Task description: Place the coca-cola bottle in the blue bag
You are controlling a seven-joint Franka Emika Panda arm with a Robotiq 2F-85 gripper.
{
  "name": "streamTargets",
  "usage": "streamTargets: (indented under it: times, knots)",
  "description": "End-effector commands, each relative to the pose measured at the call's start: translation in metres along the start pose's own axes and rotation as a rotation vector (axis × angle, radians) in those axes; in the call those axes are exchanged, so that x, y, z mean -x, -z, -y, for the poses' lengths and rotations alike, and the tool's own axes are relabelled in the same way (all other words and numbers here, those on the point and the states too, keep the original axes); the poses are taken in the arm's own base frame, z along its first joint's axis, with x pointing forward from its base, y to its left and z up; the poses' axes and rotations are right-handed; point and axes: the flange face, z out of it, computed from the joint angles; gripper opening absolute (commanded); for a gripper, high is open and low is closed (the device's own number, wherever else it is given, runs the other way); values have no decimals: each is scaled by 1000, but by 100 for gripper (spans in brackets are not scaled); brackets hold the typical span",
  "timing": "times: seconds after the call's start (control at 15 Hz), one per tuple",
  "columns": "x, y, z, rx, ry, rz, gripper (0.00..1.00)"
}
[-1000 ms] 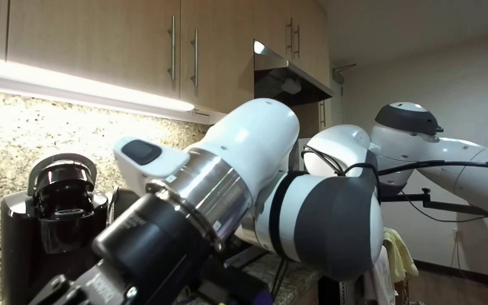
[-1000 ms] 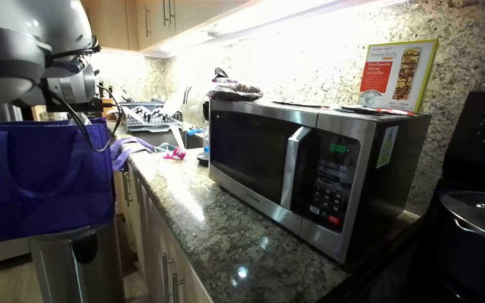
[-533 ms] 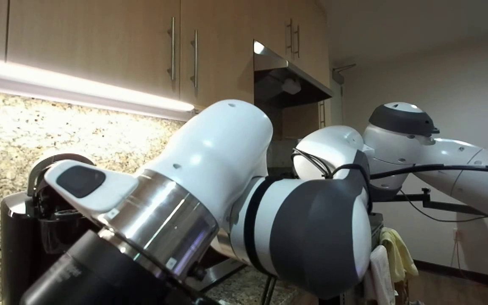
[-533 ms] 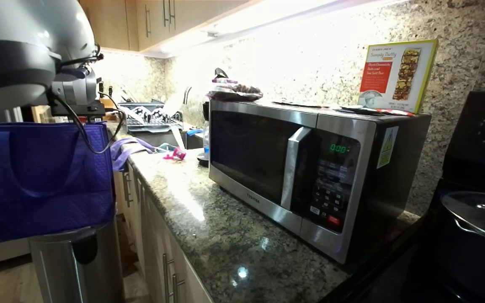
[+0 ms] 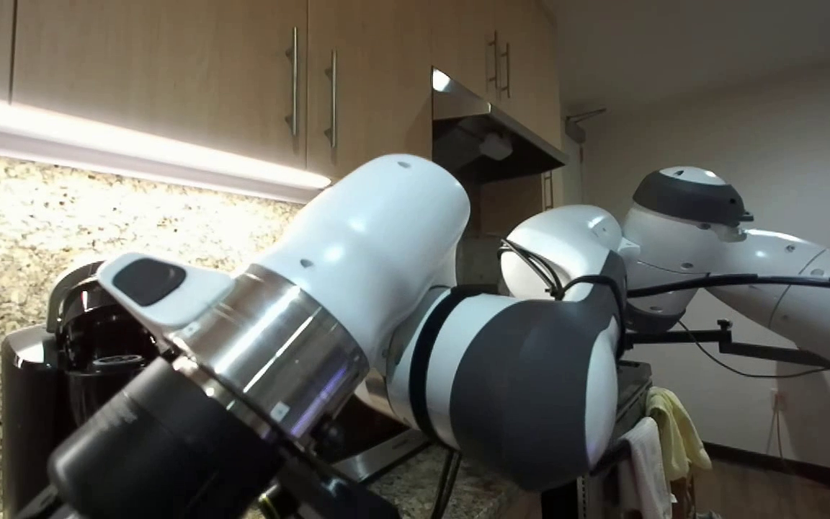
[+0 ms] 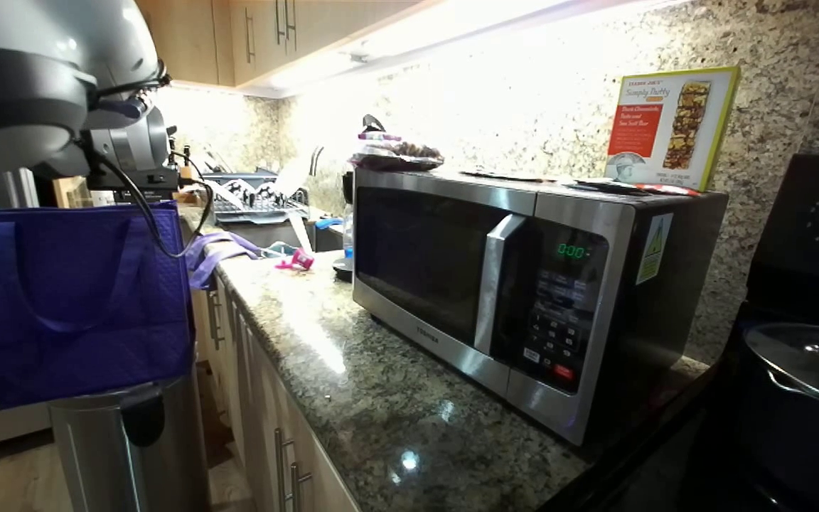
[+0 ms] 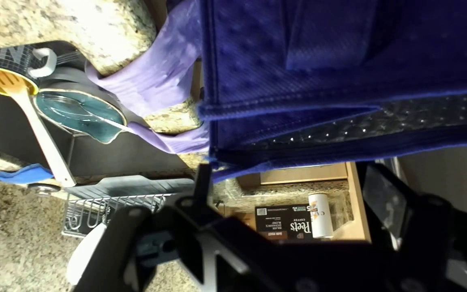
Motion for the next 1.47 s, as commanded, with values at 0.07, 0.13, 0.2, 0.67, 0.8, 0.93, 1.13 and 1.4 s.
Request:
streamTargets:
  times: [0.07, 0.13, 0.2, 0.67, 0.8, 0.93, 1.13, 1.4]
  knots:
    - [-28, 46, 18, 194, -53, -13, 100]
    - [-33, 58, 23, 232, -71, -18, 100]
    - [-37, 68, 28, 268, -98, -17, 100]
    - [-41, 150, 96, 463, -333, -68, 100]
    - [-41, 180, 114, 543, -398, -111, 100]
    - [-39, 212, 136, 645, -470, -152, 100]
    - [-29, 257, 182, 796, -584, -207, 100]
    - [-5, 317, 251, 834, -694, -214, 100]
